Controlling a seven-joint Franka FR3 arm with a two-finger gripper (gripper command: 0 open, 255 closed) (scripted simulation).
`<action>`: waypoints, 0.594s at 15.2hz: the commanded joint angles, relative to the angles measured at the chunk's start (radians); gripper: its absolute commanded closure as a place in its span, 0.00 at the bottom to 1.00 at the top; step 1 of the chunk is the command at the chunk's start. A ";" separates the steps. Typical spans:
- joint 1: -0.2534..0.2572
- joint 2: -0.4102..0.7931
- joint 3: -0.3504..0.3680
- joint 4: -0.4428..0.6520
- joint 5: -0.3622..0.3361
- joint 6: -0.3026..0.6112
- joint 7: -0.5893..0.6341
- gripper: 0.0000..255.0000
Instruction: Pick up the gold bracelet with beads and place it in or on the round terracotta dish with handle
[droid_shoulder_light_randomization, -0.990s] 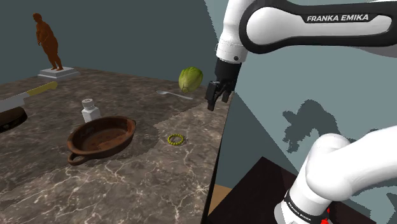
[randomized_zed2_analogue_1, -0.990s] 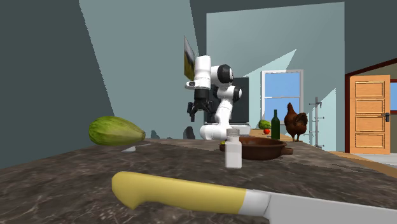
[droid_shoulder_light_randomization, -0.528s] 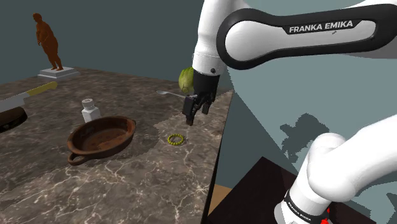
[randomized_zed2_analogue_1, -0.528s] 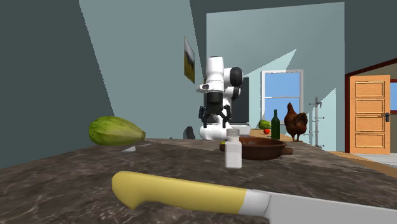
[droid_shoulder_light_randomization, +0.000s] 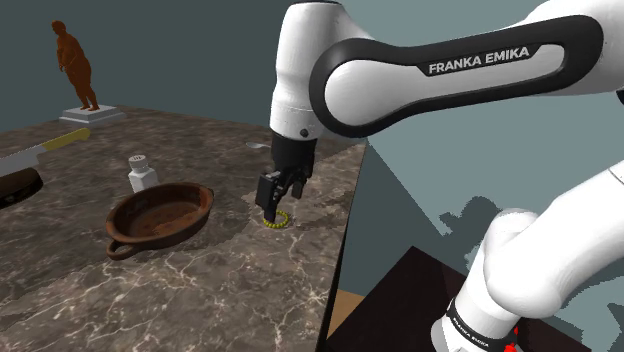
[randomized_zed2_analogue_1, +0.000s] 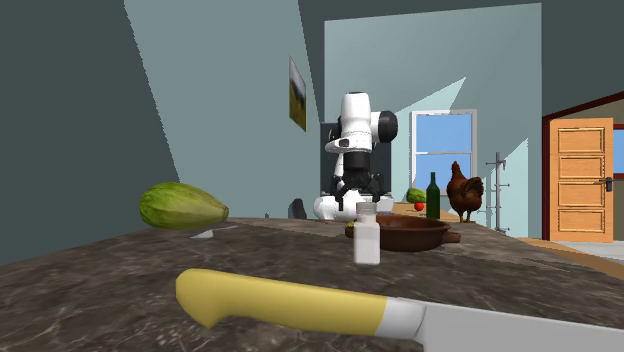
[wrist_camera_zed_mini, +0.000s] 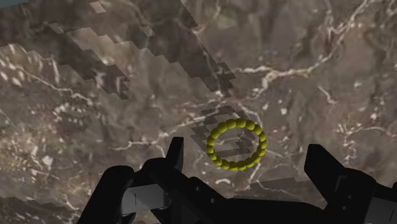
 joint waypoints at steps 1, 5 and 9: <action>0.000 0.008 0.005 -0.020 0.001 0.028 -0.001 0.00; 0.000 0.023 0.015 -0.056 0.002 0.078 0.001 0.00; 0.000 0.023 0.015 -0.055 0.002 0.078 0.001 0.00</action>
